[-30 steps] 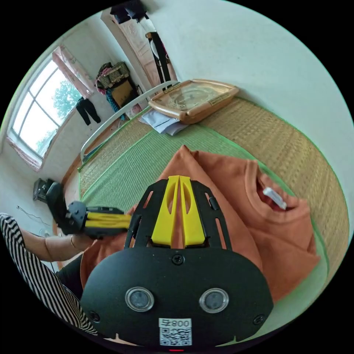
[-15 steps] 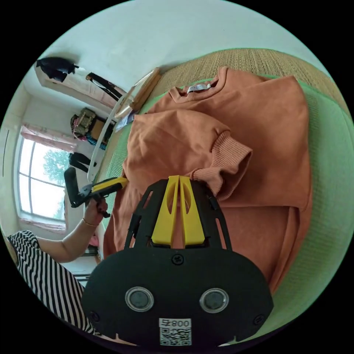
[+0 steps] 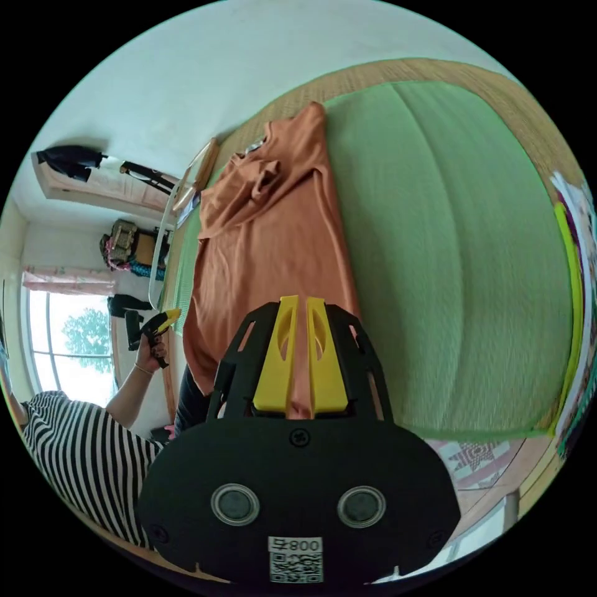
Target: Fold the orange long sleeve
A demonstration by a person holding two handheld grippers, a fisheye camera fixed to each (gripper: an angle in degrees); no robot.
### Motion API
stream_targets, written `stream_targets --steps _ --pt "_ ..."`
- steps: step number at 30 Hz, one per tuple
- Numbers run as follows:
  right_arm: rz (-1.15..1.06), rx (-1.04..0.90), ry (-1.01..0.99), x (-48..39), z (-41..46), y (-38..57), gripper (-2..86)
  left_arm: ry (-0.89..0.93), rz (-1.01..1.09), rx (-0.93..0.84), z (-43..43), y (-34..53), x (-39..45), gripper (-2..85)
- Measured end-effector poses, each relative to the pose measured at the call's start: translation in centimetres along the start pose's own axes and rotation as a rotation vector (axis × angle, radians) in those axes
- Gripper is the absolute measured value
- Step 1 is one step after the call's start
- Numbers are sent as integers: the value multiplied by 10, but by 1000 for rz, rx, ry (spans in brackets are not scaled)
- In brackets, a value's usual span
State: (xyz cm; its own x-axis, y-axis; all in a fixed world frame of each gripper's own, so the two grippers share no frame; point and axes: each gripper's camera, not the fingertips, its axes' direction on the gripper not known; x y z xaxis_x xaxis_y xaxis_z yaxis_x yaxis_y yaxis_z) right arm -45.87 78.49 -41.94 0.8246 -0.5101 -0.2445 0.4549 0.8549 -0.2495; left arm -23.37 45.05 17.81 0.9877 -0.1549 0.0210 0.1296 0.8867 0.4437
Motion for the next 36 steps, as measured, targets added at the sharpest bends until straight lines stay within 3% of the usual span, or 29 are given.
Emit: stream_targets --steps 8,16,27,36 --pt "133 23 -41 69 -19 108 72 25 -88 -80 23 62 -15 108" --pt "127 -8 -20 77 6 147 78 -3 -60 -216 83 80 -3 126" --pt "127 -14 -76 74 42 178 88 -177 -109 -218 142 80 5 159" --pt "107 -95 -2 54 89 172 96 -255 -149 -267 198 74 -18 76"
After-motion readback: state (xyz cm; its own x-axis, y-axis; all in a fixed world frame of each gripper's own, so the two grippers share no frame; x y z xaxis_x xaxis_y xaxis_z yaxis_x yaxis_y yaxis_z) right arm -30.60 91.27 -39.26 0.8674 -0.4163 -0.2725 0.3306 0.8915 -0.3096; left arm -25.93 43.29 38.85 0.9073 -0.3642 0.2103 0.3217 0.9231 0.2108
